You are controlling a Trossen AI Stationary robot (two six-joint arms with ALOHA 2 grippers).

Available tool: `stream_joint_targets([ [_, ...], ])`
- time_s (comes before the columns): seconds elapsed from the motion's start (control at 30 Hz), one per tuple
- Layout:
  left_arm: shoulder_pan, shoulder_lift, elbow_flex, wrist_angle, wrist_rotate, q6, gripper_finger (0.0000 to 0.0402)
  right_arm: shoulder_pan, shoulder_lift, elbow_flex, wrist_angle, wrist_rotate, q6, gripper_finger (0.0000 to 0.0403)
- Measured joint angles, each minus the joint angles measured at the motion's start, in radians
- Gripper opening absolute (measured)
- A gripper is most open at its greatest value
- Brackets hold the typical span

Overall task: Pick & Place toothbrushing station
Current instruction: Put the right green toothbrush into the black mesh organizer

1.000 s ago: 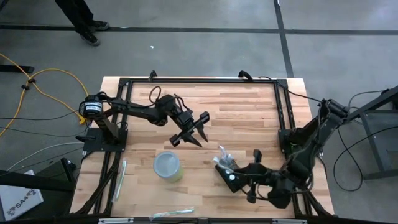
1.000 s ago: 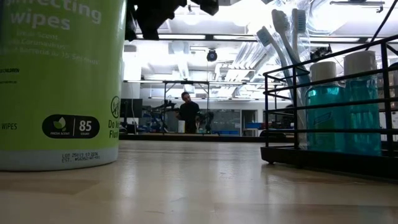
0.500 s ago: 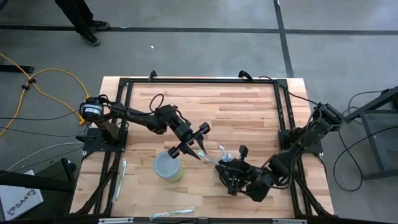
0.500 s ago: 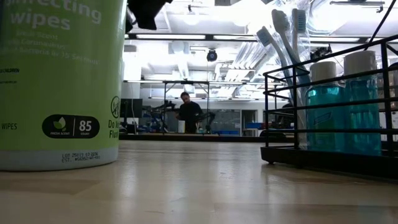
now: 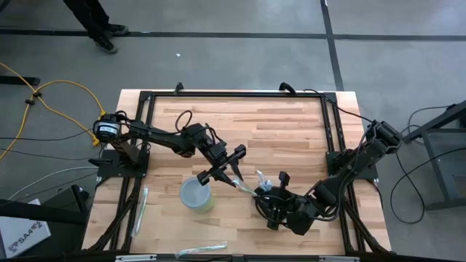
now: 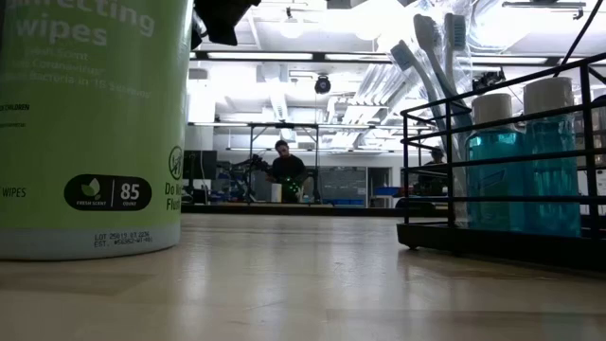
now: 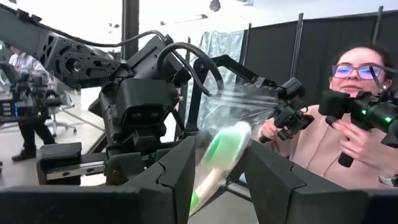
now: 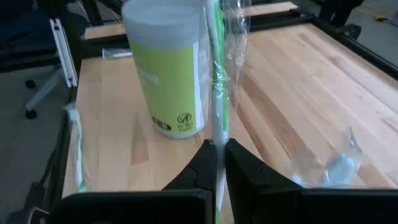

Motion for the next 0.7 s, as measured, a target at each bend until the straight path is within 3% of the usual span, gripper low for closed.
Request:
stream_joint_targets([
  [0.7,0.000,0.000,0.000,-0.030,-0.019,-0.066,0.0128,0.000,0.013,-0.020,-0.027,-0.025,0.055,0.0007],
])
